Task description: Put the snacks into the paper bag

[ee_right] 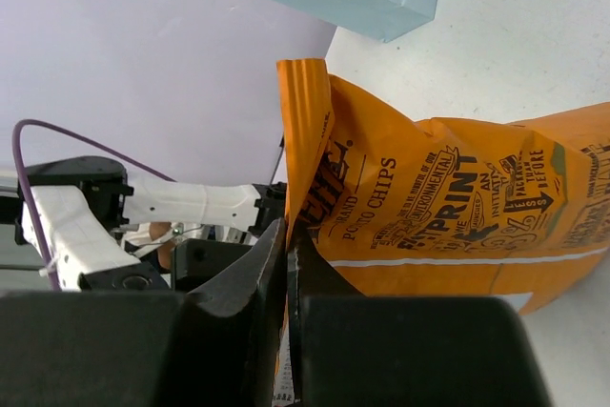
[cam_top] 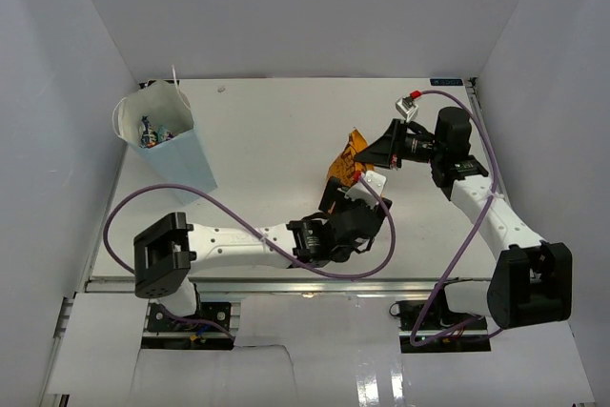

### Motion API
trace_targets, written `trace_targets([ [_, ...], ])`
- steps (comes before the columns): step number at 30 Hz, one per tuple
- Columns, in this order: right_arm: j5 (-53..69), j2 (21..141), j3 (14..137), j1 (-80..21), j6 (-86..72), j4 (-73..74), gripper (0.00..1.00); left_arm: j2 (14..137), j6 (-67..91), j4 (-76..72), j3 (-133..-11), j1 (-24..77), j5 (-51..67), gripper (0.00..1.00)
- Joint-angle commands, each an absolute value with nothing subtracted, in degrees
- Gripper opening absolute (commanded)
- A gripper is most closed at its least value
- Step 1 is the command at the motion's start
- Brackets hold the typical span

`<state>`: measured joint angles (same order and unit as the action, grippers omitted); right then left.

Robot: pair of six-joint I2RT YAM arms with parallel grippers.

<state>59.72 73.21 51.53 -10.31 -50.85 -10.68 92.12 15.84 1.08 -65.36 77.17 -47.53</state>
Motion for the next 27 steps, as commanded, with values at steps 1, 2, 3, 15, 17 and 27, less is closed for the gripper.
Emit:
trace_targets([
  [1, 60.3, 70.1, 53.8, -10.7, -55.8, -13.4, 0.08, 95.8, 18.5, 6.8, -71.1, 77.3, -64.5, 0.98],
  [2, 60.3, 70.0, 53.6, -10.9, -56.1, -13.3, 0.08, 96.7, 18.4, 6.6, -72.7, 77.3, -66.2, 0.98],
  [3, 60.2, 69.4, 53.2, -11.0, -56.4, -13.3, 0.08, 97.6, 18.3, 6.6, -73.6, 77.3, -67.7, 0.98],
  [15, 63.5, 69.2, 52.6, -11.1, -53.9, -16.4, 0.08, 88.8, 19.1, -3.1, -67.9, 76.0, -62.8, 0.10],
  [17, 65.2, 70.1, 57.4, -10.9, -47.1, -9.5, 0.20, 85.6, 19.2, -4.8, -64.3, 76.0, -60.0, 0.00],
  [27, 66.3, 74.3, 78.1, -4.8, -5.9, 18.7, 0.90, 63.3, 29.0, 9.4, -59.2, 66.6, -44.6, 0.00],
])
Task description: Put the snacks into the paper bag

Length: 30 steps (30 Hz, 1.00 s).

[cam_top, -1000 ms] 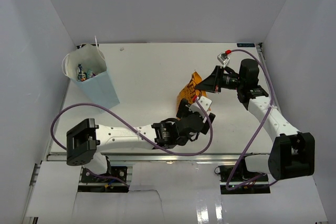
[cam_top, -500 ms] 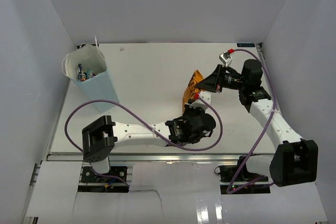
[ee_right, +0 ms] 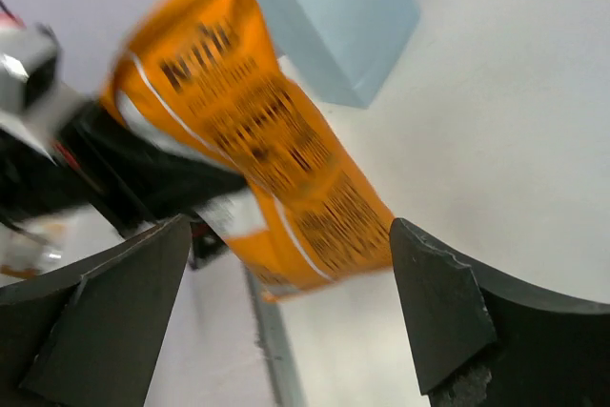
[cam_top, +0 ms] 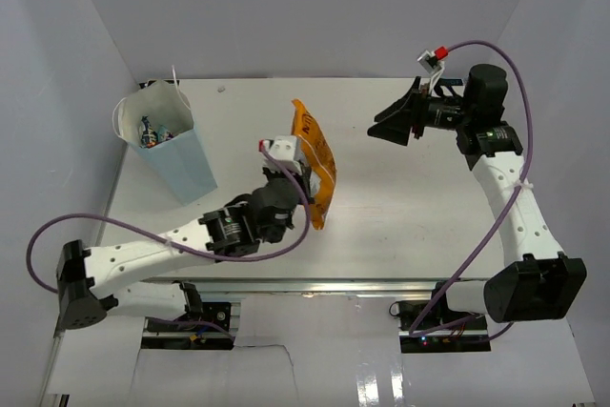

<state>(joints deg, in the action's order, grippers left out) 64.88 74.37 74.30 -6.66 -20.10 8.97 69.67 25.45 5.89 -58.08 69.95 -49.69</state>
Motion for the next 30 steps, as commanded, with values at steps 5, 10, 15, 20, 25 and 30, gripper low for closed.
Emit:
trace_targets([
  [5, 54.9, 69.5, 71.1, -4.1, 14.5, 24.7, 0.90, 56.5, 25.2, 18.1, -70.3, 58.6, -43.9, 0.00],
  [10, 53.8, 68.1, 61.6, -4.0, 23.8, 27.5, 0.91, 58.1, 13.0, 19.0, -85.4, 55.7, -49.8, 0.00],
  [15, 55.1, 65.8, 55.2, -4.0, 26.8, 27.1, 0.93, 62.3, -11.0, 7.2, -96.5, 55.6, -59.1, 0.00],
  [20, 54.1, 66.0, 53.3, -4.0, 26.8, 26.9, 0.93, 63.8, -38.0, -20.8, -98.7, 55.6, -63.0, 0.00],
  [25, 54.0, 66.2, 51.9, -4.0, 26.5, 26.5, 0.93, 68.7, -50.2, -23.0, -104.4, 55.6, -62.7, 0.00],
  [30, 54.3, 65.8, 50.6, -4.0, 26.5, 26.5, 0.93, 67.7, -53.6, -26.7, -104.1, 55.5, -62.3, 0.00],
])
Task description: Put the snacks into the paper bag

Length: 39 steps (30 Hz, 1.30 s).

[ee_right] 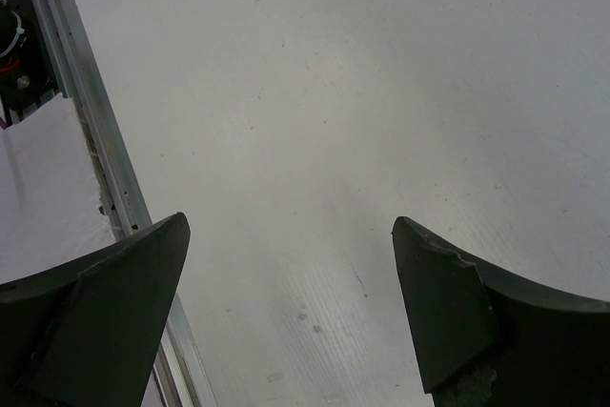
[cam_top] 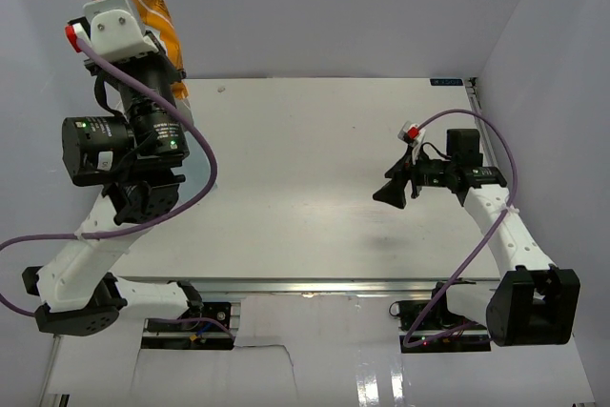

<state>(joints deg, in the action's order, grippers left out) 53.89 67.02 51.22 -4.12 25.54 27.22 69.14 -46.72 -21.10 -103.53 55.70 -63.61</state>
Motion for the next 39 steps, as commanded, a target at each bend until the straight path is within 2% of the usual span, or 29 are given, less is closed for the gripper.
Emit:
trace_targets([
  [1, 54.2, 65.7, 50.4, -4.0, 26.5, 26.5, 0.93, 67.4, -53.7, -26.2, -104.0, 55.5, -62.1, 0.00],
  [6, 54.5, 65.7, 49.4, -4.0, 26.7, 26.5, 0.93, 70.4, -51.4, -20.8, -105.0, 54.6, -62.3, 0.00],
  [9, 54.3, 65.3, 49.4, -4.0, 26.5, 26.6, 0.93, 73.6, -37.1, -6.0, -109.5, 47.1, -59.0, 0.00],
  [10, 54.2, 65.0, 49.2, -4.0, 26.6, 26.6, 0.93, 74.7, -31.2, 7.7, -111.9, 44.2, -56.7, 0.00],
  [13, 53.8, 64.3, 48.8, -4.0, 26.8, 27.1, 0.93, 81.8, -14.8, 25.6, -122.2, 30.2, -47.2, 0.00],
  [14, 53.7, 64.0, 48.6, -4.0, 26.8, 27.1, 0.93, 83.2, -12.9, 27.2, -124.0, 30.1, -45.5, 0.00],
  [19, 53.8, 63.2, 47.5, -3.6, 27.0, 27.2, 0.93, 85.6, 1.9, 33.3, -125.3, 15.7, -32.3, 0.00],
  [20, 53.8, 63.2, 47.1, -3.5, 27.1, 27.2, 0.93, 85.8, 4.1, 34.9, -125.1, 10.2, -29.1, 0.00],
  [21, 53.8, 63.2, 46.9, -3.4, 27.2, 27.1, 0.93, 85.7, 5.7, 36.6, -124.2, 7.9, -23.7, 0.00],
  [23, 53.7, 63.1, 46.6, -3.2, 27.8, 26.9, 0.93, 84.4, 7.2, 36.7, -119.2, 4.2, -20.6, 0.00],
  [26, 53.6, 63.2, 46.1, -2.8, 28.4, 26.8, 0.92, 81.5, 8.3, 34.5, -112.4, 0.3, -17.2, 0.00],
  [29, 53.8, 63.4, 45.6, -2.5, 28.8, 26.8, 0.92, 80.3, 9.5, 33.4, -110.5, -4.5, -12.9, 0.00],
  [34, 53.8, 64.2, 45.0, -2.2, 29.4, 26.7, 0.92, 80.9, 9.8, 34.1, -108.5, -7.4, -5.3, 0.00],
  [39, 53.5, 64.3, 45.4, -1.8, 29.4, 26.7, 0.92, 78.9, 9.4, 31.3, -99.9, -8.6, -2.2, 0.00],
])
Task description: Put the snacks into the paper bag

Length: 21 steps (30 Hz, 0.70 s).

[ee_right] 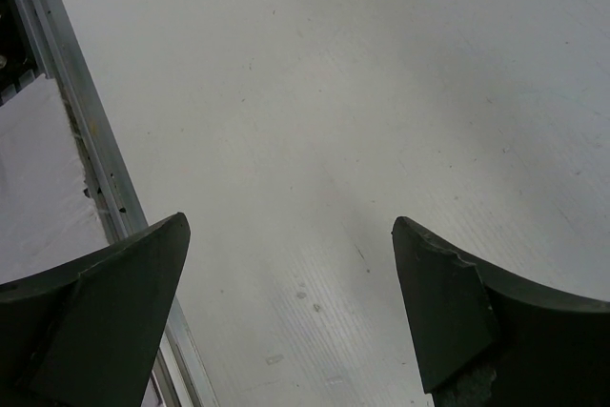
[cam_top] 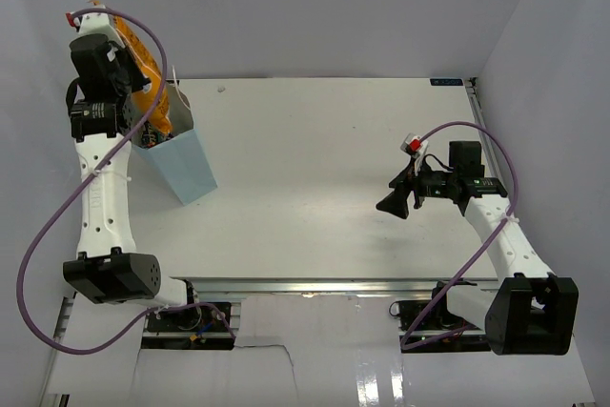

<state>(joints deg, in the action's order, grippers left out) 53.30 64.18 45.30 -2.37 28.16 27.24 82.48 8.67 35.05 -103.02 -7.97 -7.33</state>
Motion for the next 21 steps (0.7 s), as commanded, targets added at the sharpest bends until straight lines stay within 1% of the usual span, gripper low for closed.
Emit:
trace_targets([
  [1, 53.5, 64.2, 45.4, -1.7, 29.4, 26.7, 0.92, 78.5, 9.3, 30.7, -98.7, -9.0, -1.8, 0.00],
  [8, 53.7, 64.8, 45.3, -1.5, 29.6, 26.6, 0.92, 74.8, 6.2, 27.1, -91.7, -9.4, -0.1, 0.00],
  [12, 54.1, 64.8, 45.0, -1.4, 29.6, 26.7, 0.92, 71.6, 3.5, 24.5, -84.1, -9.6, 1.8, 0.00],
  [13, 54.1, 64.9, 45.0, -1.3, 29.6, 26.7, 0.92, 71.0, 3.2, 23.7, -82.8, -9.7, 1.8, 0.01],
  [14, 54.0, 64.8, 45.0, -1.4, 29.6, 26.7, 0.92, 70.6, 3.1, 23.6, -81.6, -9.7, 2.0, 0.05],
  [15, 54.1, 64.9, 45.0, -1.4, 29.6, 26.7, 0.92, 69.8, 3.2, 23.6, -79.6, -9.8, 1.6, 0.17],
  [16, 54.1, 64.9, 45.0, -1.4, 29.6, 26.6, 0.93, 69.4, 3.7, 23.6, -78.8, -9.8, 1.2, 0.24],
  [17, 54.1, 64.9, 45.0, -1.4, 29.6, 26.7, 0.92, 69.1, 4.1, 23.6, -78.0, -9.8, 1.0, 0.35],
  [18, 54.1, 64.9, 45.0, -1.4, 29.6, 26.7, 0.93, 68.6, 4.6, 23.6, -77.5, -9.8, 0.9, 0.49],
  [19, 54.1, 64.9, 44.9, -1.4, 29.6, 26.7, 0.92, 68.4, 5.9, 24.1, -77.6, -9.8, 0.9, 0.73],
  [20, 54.1, 64.9, 44.8, -1.4, 29.6, 26.7, 0.93, 68.5, 6.5, 24.4, -78.1, -9.8, 0.9, 0.82],
  [21, 54.2, 64.9, 44.8, -1.4, 29.6, 26.7, 0.93, 68.6, 6.9, 25.0, -79.0, -9.8, 1.0, 0.87],
])
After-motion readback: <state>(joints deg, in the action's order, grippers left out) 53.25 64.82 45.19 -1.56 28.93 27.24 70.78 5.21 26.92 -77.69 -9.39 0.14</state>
